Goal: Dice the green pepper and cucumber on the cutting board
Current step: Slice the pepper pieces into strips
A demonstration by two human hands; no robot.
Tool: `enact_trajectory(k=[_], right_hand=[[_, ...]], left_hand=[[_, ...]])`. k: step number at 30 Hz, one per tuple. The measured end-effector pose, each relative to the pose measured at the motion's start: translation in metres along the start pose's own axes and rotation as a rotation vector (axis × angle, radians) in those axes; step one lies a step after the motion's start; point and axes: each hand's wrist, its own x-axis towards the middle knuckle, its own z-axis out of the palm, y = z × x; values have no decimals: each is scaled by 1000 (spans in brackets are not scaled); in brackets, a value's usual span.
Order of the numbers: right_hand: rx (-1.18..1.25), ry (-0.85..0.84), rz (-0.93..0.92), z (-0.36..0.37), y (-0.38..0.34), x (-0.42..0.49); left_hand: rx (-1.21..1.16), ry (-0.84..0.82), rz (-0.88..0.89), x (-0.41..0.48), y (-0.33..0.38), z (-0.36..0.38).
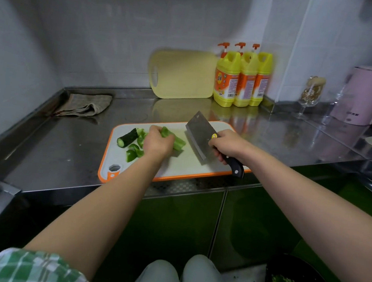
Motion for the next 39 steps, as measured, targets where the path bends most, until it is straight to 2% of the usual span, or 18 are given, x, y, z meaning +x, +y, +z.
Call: enact_trajectory(k=[4, 9, 18, 24, 26, 28, 30, 32, 35, 39], right_hand=[[-5, -62, 11, 11, -8, -3], [-87, -53, 46, 16, -4, -2], [-161, 150, 174, -30, 28, 5], [-137, 109, 25, -25, 14, -3], [-189, 65, 5, -19, 9, -3], [-253, 39, 21, -13, 7, -1], [-299, 36, 34, -10, 9, 1], [-315, 33, 38, -7, 8, 3], [-327, 30, 34, -7, 6, 7], [-315, 31, -37, -4, 1, 4]], left_hand=[[-55, 104, -43, 6, 0, -14], [-102, 92, -44, 4, 1, -13], [-117, -147, -72, -6, 5, 16], [-69, -226, -94, -6, 9, 31], [61, -227, -11, -6, 7, 30], [315, -185, 174, -6, 5, 29], [467, -124, 307, -8, 3, 26], [502, -131, 372, -10, -1, 24], [543, -229, 429, -12, -10, 17], [547, -260, 492, -11, -19, 11]])
